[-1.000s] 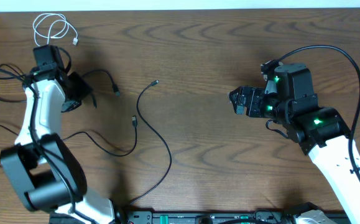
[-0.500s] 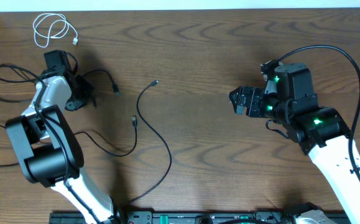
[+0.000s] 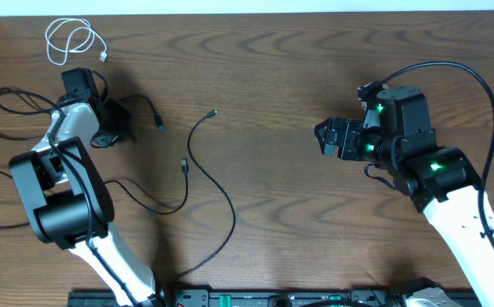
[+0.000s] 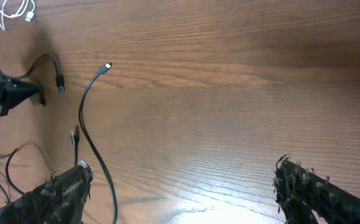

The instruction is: Untangle cables

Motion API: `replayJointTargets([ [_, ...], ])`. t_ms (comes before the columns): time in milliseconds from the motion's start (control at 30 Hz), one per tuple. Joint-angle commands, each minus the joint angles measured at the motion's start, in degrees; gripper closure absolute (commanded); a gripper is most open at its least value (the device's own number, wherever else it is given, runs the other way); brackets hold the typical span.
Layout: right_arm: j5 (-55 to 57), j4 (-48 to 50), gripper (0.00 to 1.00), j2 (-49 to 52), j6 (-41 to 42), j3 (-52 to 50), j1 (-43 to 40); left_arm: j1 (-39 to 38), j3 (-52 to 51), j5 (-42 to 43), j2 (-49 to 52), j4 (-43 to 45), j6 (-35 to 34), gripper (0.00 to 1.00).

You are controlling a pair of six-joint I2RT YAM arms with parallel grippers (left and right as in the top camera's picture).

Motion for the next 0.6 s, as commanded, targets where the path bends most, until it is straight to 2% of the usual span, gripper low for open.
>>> replayJointTargets([
  [0,-0.39,0.35,0.08,0.07,-0.24,0.35,-0.22,-0.63,-0.74,8.13,3.63,0.13,-0.68,0.92],
  [200,-0.42,0.26,0.08,0.07,-0.24,0.35,-0.22,-1.03,-0.74,16.61,3.63,4.37,-0.72,0.92],
  [567,-0.42,-0.66,0.08,0.07,-0.24,0.35,-0.22,1.20,-0.72,15.82,0.98,4.79,-0.72,0.91],
])
